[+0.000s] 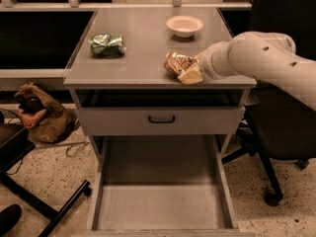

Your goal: Pick orange can from middle drawer and place on counter

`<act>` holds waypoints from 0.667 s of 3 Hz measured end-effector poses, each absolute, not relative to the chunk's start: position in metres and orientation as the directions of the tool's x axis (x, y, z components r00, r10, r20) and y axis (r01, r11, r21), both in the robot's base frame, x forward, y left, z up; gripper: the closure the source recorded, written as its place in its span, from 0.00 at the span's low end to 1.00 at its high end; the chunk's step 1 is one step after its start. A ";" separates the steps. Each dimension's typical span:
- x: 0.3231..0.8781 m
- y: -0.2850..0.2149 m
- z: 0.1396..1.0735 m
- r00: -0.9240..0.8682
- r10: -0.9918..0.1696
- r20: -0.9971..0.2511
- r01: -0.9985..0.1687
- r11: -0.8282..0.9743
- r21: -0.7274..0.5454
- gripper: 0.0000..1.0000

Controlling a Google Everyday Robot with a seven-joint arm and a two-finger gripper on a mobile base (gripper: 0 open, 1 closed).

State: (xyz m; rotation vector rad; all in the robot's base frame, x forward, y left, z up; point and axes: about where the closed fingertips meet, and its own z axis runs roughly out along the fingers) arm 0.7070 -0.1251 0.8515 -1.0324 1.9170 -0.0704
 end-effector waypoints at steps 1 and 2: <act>0.707 -0.125 0.851 -0.218 -0.682 -0.698 -0.629 0.645 -0.434 0.35; 0.707 -0.125 0.851 -0.218 -0.682 -0.698 -0.629 0.645 -0.434 0.12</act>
Offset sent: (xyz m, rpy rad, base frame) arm 0.0000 0.0000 0.0000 0.0000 0.0000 0.0000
